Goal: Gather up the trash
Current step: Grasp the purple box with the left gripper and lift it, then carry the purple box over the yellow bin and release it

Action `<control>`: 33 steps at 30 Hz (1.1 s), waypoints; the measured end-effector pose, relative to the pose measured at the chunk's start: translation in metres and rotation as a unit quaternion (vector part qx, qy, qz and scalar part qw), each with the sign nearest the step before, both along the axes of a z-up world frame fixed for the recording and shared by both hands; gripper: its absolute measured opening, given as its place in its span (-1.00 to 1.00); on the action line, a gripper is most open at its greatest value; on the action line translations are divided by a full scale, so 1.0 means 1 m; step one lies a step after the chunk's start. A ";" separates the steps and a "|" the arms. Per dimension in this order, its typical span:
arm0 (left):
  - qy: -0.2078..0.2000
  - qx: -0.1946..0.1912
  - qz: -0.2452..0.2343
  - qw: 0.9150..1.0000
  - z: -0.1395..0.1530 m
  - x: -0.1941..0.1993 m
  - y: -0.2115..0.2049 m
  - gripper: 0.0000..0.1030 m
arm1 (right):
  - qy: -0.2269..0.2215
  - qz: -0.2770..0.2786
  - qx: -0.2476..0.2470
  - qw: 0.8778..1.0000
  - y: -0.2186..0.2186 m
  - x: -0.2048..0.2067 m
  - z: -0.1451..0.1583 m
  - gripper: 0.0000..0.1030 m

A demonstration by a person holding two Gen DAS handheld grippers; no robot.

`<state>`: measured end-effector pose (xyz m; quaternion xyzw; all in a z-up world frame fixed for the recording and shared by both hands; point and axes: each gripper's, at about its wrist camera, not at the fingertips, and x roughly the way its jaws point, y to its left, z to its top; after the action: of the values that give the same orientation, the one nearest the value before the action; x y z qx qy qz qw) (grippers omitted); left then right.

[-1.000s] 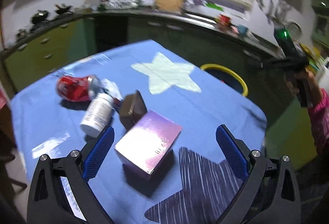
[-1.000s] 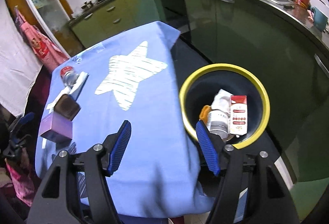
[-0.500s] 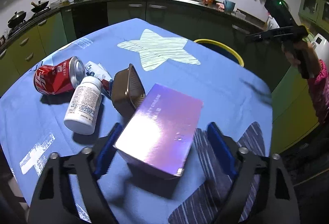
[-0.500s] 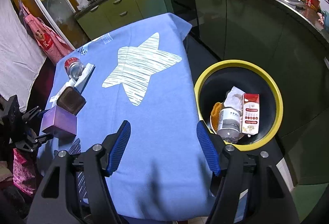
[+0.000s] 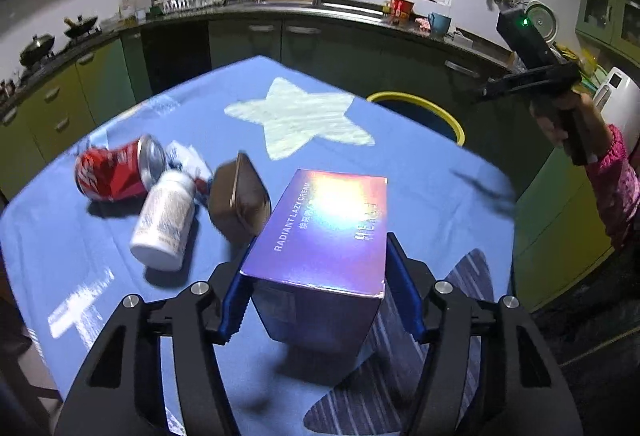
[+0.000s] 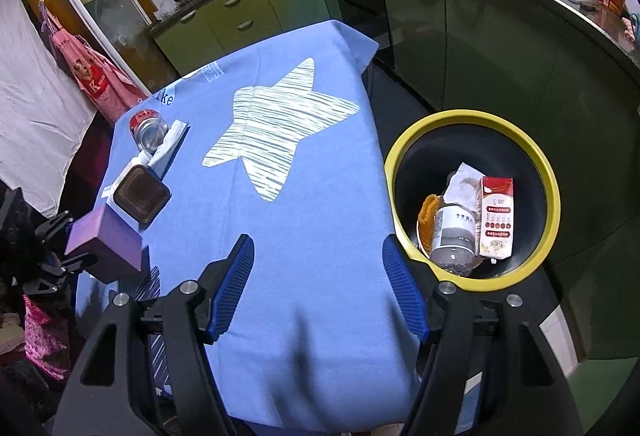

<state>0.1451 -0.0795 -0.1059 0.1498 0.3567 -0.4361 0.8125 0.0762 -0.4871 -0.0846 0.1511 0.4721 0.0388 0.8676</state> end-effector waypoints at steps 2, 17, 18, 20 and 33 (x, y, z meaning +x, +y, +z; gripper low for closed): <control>-0.005 0.002 -0.002 1.000 0.010 -0.003 -0.007 0.18 | -0.003 -0.003 0.003 1.000 -0.003 -0.004 0.000 0.23; 0.008 0.002 -0.105 0.994 0.065 0.022 -0.214 0.10 | -0.035 -0.115 -0.043 0.992 -0.083 -0.071 0.013 0.24; 0.012 0.006 -0.110 0.994 0.063 0.024 -0.231 0.10 | -0.036 -0.121 -0.039 0.991 -0.090 -0.075 0.011 0.24; 0.020 0.013 -0.121 0.992 0.056 0.033 -0.278 0.09 | -0.035 -0.131 -0.033 0.990 -0.100 -0.082 0.006 0.24; 0.032 0.069 -0.080 0.994 -0.012 0.077 -0.434 0.48 | -0.022 -0.173 -0.016 0.985 -0.143 -0.108 -0.016 0.29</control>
<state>0.2222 -0.5135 -0.1181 0.2193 0.3984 -0.4789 0.7509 -0.0323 -0.6302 -0.1002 0.2161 0.4202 -0.1160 0.8737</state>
